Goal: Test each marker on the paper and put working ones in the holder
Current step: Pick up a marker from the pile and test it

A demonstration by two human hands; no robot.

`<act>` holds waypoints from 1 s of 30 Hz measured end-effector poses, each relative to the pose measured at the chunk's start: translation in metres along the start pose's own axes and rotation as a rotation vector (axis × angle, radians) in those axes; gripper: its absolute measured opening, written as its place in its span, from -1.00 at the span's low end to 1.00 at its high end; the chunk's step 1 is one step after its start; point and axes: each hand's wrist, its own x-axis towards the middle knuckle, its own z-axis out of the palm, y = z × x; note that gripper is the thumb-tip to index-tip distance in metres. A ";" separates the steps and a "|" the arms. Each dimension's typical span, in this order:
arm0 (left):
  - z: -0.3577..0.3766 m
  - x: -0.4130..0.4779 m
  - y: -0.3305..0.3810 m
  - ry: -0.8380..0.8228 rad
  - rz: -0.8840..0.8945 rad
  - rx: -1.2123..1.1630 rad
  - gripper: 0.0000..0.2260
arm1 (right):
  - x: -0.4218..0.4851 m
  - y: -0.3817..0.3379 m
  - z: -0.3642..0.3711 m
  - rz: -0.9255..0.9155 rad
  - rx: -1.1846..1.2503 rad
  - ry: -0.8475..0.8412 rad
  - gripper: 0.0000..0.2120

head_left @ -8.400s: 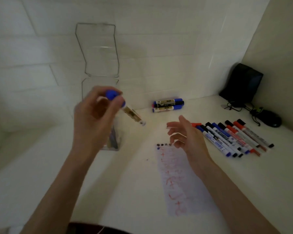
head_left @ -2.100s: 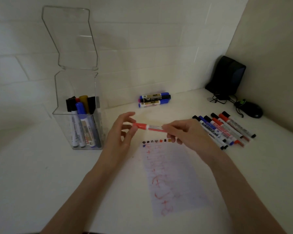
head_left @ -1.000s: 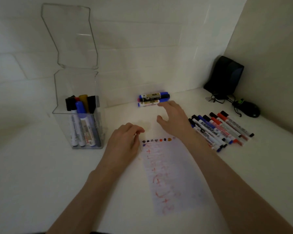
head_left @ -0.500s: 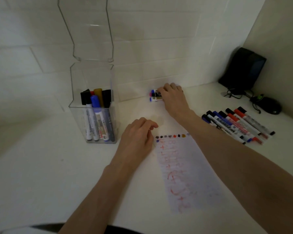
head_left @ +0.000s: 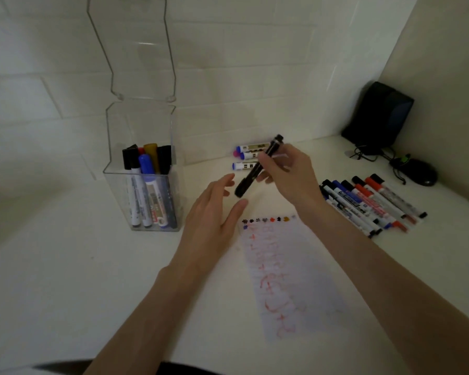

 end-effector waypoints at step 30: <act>-0.014 -0.008 -0.014 -0.187 -0.042 -0.025 -0.78 | -0.064 0.007 -0.014 0.322 0.076 0.114 -0.82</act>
